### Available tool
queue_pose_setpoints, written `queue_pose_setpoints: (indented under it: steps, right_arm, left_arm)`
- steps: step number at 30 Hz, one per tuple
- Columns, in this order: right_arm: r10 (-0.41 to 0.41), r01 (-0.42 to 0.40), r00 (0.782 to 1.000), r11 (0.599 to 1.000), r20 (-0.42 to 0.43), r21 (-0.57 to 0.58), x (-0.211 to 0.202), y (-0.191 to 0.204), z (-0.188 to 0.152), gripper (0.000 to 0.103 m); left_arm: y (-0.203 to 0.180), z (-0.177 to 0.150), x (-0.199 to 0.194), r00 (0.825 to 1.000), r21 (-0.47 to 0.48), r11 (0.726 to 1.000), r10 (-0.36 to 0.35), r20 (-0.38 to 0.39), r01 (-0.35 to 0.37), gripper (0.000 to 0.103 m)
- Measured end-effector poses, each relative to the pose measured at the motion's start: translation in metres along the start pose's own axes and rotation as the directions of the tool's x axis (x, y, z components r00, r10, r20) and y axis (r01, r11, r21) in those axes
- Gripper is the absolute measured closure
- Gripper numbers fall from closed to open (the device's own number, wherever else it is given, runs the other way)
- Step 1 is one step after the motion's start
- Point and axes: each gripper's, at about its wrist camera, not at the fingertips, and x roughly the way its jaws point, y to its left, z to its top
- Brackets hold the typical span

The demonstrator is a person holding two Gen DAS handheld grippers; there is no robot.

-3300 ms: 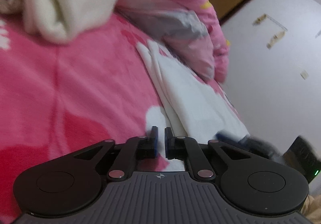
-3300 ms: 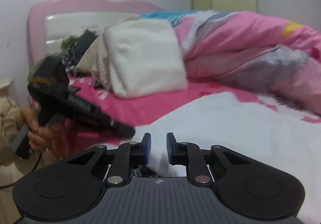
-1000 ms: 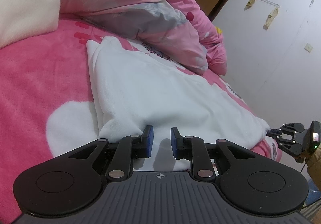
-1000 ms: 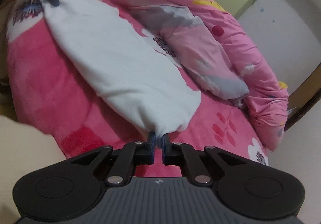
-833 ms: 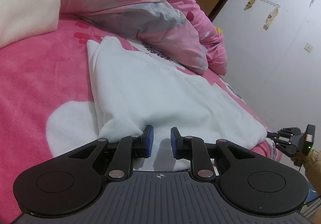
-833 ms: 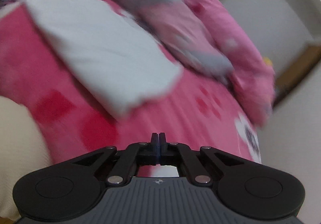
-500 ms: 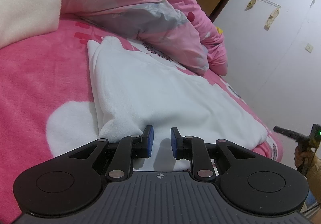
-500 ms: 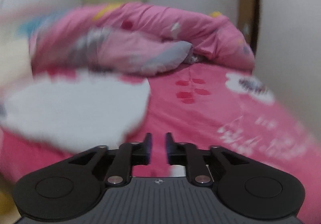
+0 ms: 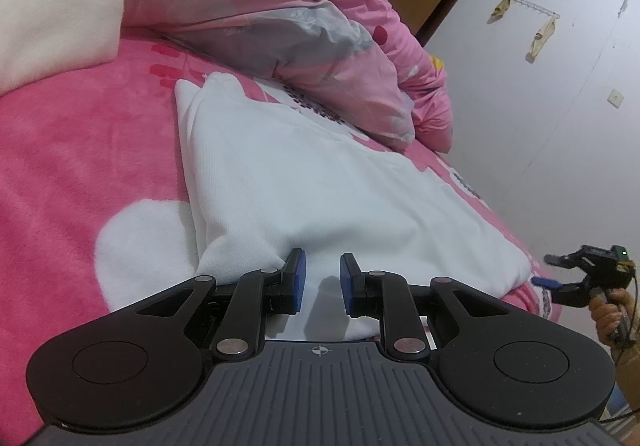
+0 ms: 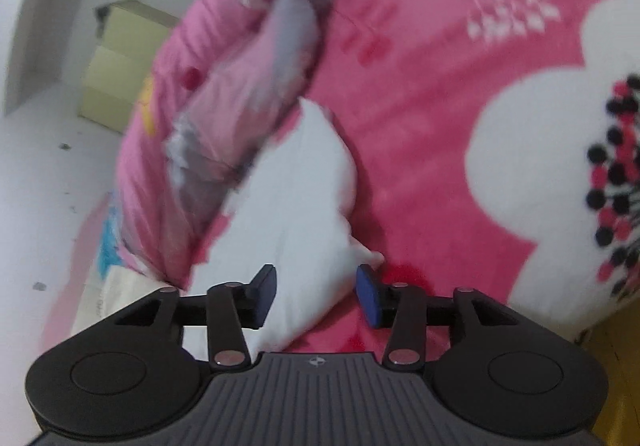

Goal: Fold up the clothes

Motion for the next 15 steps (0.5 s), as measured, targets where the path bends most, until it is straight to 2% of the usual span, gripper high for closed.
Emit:
queue_pose_setpoints:
  steps: [2, 4, 5, 8, 11, 12, 14, 15]
  right_arm:
    - [-0.055, 0.056, 0.998, 0.998, 0.013, -0.015, 0.011, 0.002, 0.0, 0.057]
    - [-0.023, 0.025, 0.998, 0.999, 0.053, -0.038, 0.012, 0.003, -0.001, 0.085]
    - [-0.003, 0.007, 0.997, 0.999, 0.073, -0.052, 0.012, 0.004, -0.002, 0.088]
    - [0.068, -0.044, 0.987, 0.986, 0.146, -0.162, 0.001, 0.004, -0.008, 0.091]
    - [0.013, 0.0, 0.99, 0.995, 0.142, -0.095, 0.005, -0.028, -0.008, 0.091]
    - [0.018, -0.007, 0.985, 0.998, 0.17, -0.064, -0.002, -0.035, -0.009, 0.096]
    - [0.023, -0.024, 0.974, 1.0, 0.226, -0.001, -0.015, -0.049, -0.01, 0.092]
    - [0.025, -0.034, 0.967, 0.999, 0.253, 0.03, -0.021, -0.055, -0.01, 0.086]
  left_arm:
    - [0.0, 0.0, 0.0, 1.0, 0.001, 1.0, 0.0, 0.0, 0.0, 0.083]
    - [-0.001, 0.0, 0.0, 1.0, 0.005, 1.0, 0.002, -0.001, -0.002, 0.083]
    - [-0.001, 0.0, 0.0, 1.0, 0.006, 1.0, 0.003, -0.001, -0.003, 0.083]
    - [-0.001, -0.001, -0.001, 1.0, 0.006, 1.0, 0.002, -0.002, -0.002, 0.083]
    - [0.0, 0.0, -0.001, 1.0, 0.0, 1.0, -0.003, -0.004, 0.003, 0.083]
    - [0.0, 0.0, -0.001, 1.0, -0.002, 1.0, -0.004, -0.005, 0.004, 0.083]
    - [0.001, 0.001, -0.001, 1.0, -0.007, 1.0, -0.007, -0.006, 0.007, 0.083]
    - [0.001, 0.001, -0.002, 1.0, -0.009, 1.0, -0.008, -0.006, 0.008, 0.083]
